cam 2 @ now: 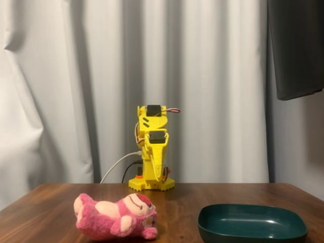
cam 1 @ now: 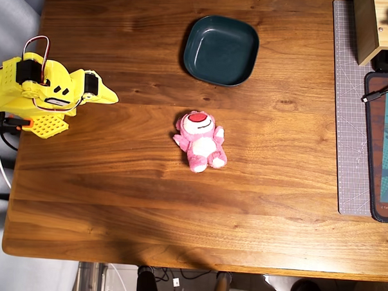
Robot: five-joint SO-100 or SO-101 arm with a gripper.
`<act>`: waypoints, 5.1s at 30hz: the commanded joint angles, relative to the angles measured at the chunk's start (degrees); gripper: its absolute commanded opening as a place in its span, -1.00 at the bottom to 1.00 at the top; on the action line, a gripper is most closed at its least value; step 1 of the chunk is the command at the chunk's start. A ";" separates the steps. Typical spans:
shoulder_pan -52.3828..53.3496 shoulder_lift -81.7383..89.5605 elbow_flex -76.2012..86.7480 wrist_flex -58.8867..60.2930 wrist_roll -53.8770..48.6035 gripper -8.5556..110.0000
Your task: Grasp a strawberry bear and put it in the bin.
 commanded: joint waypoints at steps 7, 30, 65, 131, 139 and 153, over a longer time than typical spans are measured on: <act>-6.06 1.76 -0.26 -3.25 0.18 -0.63; -11.78 -26.10 -27.07 -10.20 -0.70 -0.40; -16.35 -113.20 -109.86 16.88 0.26 -0.20; -16.96 -150.73 -137.99 22.76 1.14 -0.13; -17.14 -153.19 -139.75 22.76 1.05 -0.47; -14.77 -153.28 -156.88 31.03 0.70 -0.86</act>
